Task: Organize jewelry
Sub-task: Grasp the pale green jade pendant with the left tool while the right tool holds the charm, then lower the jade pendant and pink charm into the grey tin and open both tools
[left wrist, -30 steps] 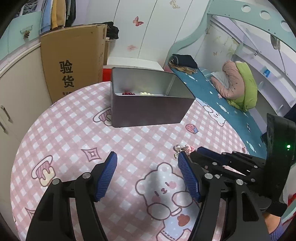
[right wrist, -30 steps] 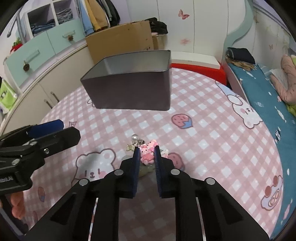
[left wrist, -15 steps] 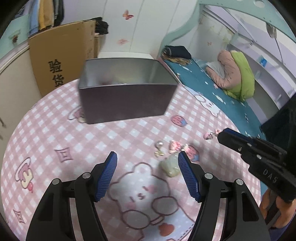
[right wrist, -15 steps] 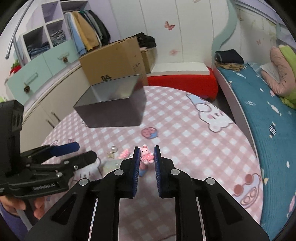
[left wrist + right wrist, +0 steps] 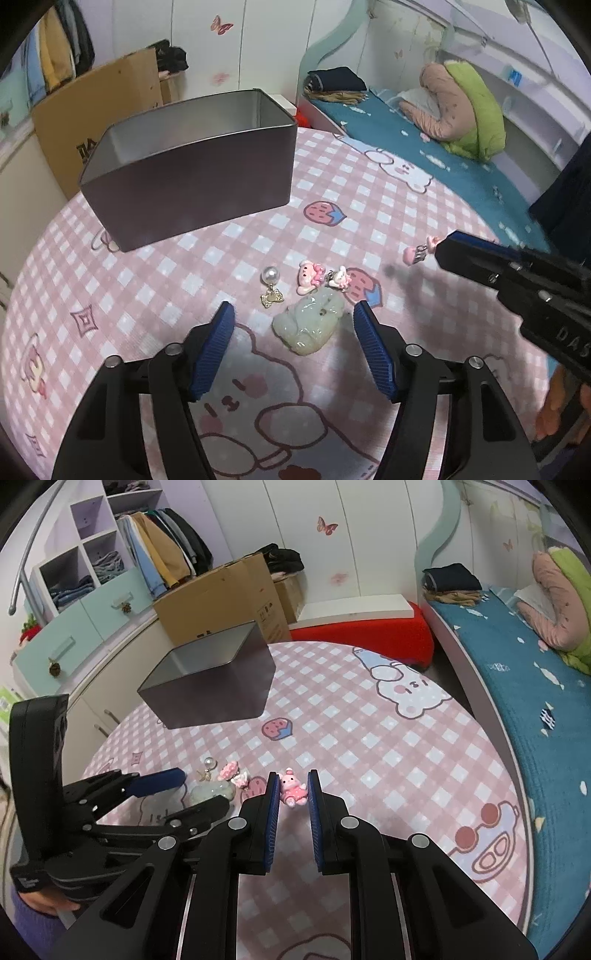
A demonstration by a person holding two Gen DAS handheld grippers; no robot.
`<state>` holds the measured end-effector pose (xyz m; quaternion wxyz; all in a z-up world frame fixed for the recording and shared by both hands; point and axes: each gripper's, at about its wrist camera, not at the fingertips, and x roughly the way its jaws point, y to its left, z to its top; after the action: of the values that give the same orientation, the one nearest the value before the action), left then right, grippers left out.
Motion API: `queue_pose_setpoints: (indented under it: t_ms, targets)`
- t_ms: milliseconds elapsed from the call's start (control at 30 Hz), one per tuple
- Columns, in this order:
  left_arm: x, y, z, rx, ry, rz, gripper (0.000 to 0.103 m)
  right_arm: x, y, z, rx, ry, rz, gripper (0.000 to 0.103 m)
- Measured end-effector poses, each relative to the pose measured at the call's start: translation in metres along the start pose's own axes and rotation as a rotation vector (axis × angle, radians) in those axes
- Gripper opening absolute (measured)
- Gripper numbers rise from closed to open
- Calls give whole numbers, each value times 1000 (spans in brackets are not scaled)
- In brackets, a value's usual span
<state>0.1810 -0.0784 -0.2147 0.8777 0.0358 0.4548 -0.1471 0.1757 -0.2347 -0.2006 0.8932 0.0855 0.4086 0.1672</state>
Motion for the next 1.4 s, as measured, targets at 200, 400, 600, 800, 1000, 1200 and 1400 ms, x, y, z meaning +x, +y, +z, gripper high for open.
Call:
queue_pose_setpoints:
  t_ms: [200, 400, 600, 800, 1000, 1200, 1400]
  targets:
    - [-1, 5, -1, 29, -23, 33, 28, 0, 3, -1, 1, 1, 13, 16]
    - [-5, 21, -4, -19, -25, -21, 26, -2, 15, 1, -11, -4, 22, 16]
    - [-23, 35, -4, -67, -48, -64, 26, -6, 26, 7, -30, -19, 24, 16]
    - [-59, 45, 9, -66, -133, -66, 26, -9, 40, 20, -57, -35, 30, 16]
    - [-87, 57, 29, -63, -210, -68, 26, -13, 58, 40, -93, -65, 36, 16]
    - [-101, 78, 60, -76, -266, -72, 26, -13, 77, 75, -128, -101, 49, 16]
    - [-89, 102, 90, -109, -259, -42, 26, 3, 91, 110, -142, -106, 67, 16]
